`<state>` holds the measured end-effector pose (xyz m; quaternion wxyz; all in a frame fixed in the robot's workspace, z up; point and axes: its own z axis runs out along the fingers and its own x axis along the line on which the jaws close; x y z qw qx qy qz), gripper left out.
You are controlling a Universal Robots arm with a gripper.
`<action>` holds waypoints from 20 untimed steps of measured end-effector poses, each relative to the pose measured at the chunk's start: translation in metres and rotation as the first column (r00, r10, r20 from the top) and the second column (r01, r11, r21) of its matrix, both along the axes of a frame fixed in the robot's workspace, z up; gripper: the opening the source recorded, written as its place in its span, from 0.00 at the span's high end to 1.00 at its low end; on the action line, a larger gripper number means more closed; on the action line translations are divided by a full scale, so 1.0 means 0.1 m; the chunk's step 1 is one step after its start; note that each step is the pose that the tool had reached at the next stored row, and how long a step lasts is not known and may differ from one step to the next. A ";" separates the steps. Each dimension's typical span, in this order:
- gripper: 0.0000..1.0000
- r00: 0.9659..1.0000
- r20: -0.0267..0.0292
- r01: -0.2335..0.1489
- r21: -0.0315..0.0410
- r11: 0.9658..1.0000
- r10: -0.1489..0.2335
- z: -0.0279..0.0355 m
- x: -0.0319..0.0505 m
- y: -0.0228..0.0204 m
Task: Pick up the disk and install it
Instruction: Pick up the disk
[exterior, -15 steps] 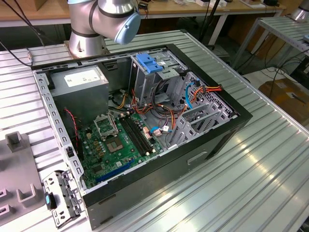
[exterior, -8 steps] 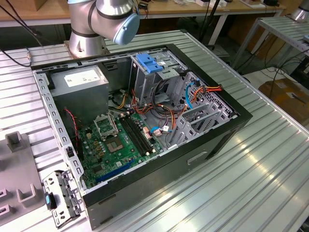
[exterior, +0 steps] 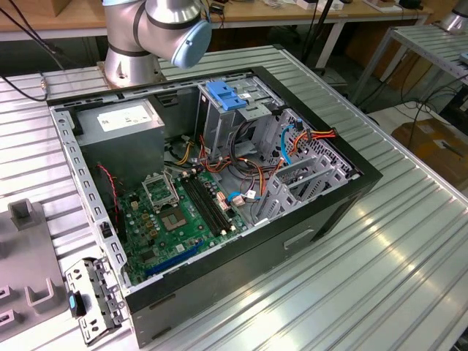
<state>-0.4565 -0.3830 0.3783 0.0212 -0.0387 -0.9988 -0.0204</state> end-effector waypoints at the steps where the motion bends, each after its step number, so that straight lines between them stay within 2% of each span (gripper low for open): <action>1: 0.89 1.000 0.000 0.000 0.000 1.000 0.000 0.000 0.000 0.000; 8: 0.89 1.000 0.000 -0.003 0.000 1.000 0.003 0.000 -0.001 0.000; 10: 0.89 1.000 0.000 -0.023 0.000 1.000 0.023 0.000 -0.002 0.000; 13: 0.89 0.996 0.000 -0.086 0.000 0.996 0.086 -0.001 -0.001 0.000; 14: 0.89 0.992 0.000 -0.124 0.000 0.992 0.124 0.000 -0.001 0.000; 16: 0.89 0.987 0.000 -0.160 0.000 0.987 0.160 0.000 -0.001 0.000; 19: 0.89 0.972 0.000 -0.236 0.000 0.972 0.236 0.000 -0.001 0.000; 20: 0.89 0.965 0.000 -0.262 0.000 0.965 0.262 0.000 -0.001 0.000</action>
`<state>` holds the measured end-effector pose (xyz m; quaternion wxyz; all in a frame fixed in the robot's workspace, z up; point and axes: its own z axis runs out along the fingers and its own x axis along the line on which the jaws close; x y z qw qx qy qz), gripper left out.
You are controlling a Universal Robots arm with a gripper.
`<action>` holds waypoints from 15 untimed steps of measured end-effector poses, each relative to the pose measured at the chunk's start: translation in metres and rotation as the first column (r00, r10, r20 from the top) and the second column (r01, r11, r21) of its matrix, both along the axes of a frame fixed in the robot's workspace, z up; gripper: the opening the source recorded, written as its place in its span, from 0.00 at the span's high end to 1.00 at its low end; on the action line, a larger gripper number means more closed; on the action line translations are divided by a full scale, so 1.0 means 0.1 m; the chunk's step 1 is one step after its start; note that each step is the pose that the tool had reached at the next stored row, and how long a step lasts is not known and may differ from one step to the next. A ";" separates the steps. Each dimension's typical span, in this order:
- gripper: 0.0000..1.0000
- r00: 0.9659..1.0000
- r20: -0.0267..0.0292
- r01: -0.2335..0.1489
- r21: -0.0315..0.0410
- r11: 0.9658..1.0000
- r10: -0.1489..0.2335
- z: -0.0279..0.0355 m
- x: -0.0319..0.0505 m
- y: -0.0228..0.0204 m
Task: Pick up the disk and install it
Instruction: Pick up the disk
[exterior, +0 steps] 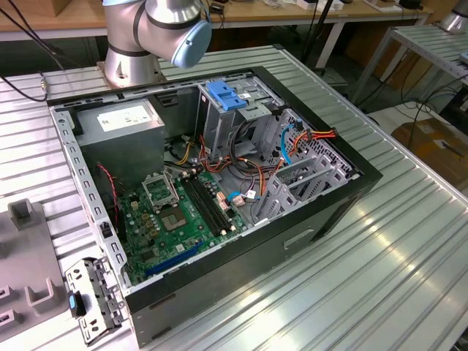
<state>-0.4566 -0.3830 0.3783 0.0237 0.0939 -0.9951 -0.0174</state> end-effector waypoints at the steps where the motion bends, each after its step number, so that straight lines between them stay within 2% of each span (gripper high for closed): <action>1: 0.89 1.000 0.000 -0.017 0.000 1.000 0.017 0.000 0.000 0.000; 3: 0.89 0.998 0.000 -0.065 0.000 0.998 0.065 0.000 0.000 0.000; 6: 0.89 0.994 0.000 -0.111 0.000 0.994 0.111 0.001 0.000 0.000; 15: 0.89 0.993 0.000 -0.115 0.000 0.993 0.115 0.000 0.000 0.000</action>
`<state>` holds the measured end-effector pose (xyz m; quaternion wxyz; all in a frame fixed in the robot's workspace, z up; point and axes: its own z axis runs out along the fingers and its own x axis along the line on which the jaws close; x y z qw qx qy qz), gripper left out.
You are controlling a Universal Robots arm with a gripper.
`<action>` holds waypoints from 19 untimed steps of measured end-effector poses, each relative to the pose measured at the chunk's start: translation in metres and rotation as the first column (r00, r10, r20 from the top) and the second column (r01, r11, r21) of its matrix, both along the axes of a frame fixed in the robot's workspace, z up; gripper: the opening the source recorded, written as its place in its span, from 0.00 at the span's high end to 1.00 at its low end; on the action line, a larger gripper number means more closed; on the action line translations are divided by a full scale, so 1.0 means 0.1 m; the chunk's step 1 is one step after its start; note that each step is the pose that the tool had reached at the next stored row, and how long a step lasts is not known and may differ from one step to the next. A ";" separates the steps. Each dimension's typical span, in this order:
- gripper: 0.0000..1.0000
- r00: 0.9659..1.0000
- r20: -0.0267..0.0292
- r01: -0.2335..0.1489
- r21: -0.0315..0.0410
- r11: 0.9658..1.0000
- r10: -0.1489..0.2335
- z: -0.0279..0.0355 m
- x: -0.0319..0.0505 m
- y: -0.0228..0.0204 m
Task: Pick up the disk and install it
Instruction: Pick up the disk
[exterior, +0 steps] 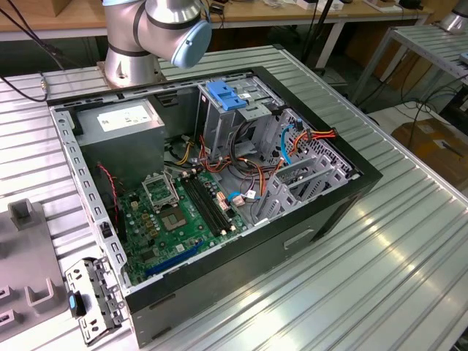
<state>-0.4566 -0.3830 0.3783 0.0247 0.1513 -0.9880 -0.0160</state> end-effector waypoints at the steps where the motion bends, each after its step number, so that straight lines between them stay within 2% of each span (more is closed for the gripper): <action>1: 0.89 1.000 0.000 0.000 0.000 1.000 0.000 0.000 0.000 0.000; 14: 0.89 1.000 0.000 -0.009 0.000 1.000 0.009 0.000 0.000 0.000; 17: 0.89 0.998 0.000 -0.061 0.000 0.998 0.061 0.000 0.000 0.000; 19: 0.89 0.994 0.000 -0.105 0.000 0.994 0.105 0.000 0.000 0.000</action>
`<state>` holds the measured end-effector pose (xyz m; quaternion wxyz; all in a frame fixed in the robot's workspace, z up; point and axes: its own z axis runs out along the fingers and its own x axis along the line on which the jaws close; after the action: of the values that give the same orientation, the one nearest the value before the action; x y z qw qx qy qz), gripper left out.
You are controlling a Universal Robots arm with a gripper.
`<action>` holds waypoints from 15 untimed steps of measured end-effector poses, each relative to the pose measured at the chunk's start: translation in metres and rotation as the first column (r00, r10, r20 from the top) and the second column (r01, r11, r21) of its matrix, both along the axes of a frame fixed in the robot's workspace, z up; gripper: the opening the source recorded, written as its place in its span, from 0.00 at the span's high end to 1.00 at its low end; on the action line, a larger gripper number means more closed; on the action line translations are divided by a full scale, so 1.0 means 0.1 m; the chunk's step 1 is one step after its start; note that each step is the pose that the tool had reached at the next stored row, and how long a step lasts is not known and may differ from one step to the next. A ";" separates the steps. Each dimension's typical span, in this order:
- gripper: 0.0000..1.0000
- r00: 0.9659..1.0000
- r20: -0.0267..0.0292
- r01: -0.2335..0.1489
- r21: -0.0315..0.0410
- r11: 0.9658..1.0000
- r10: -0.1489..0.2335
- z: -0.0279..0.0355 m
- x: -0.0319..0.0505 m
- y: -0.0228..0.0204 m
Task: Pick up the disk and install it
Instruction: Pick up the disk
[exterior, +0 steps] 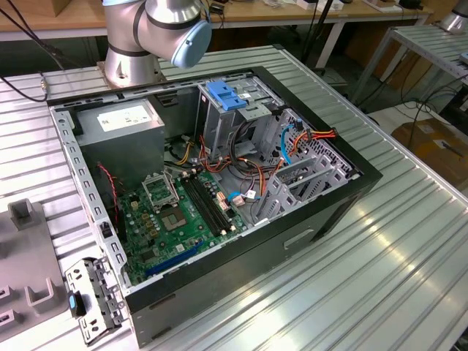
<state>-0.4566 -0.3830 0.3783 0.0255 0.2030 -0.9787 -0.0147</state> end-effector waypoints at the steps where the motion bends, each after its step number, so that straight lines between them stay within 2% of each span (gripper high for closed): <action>1: 0.89 1.000 0.000 -0.024 0.000 1.000 0.024 0.000 0.000 0.000; 4: 0.89 0.996 0.000 -0.088 0.000 0.996 0.088 0.000 0.000 0.000; 6: 0.89 0.990 0.000 -0.142 0.000 0.990 0.142 0.000 0.000 0.000; 9: 0.89 0.980 0.000 -0.197 0.000 0.980 0.197 0.000 0.000 0.000; 10: 0.89 0.975 0.000 -0.224 0.000 0.975 0.224 -0.001 0.000 0.000; 11: 0.89 0.971 0.000 -0.240 0.000 0.971 0.240 -0.001 0.000 0.000; 14: 0.89 0.956 0.000 -0.293 0.000 0.956 0.293 -0.001 0.000 0.000; 15: 0.89 0.950 0.000 -0.312 0.000 0.950 0.312 -0.002 0.000 0.000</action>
<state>-0.4566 -0.3830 0.3781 0.0275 0.3549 -0.9344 -0.0105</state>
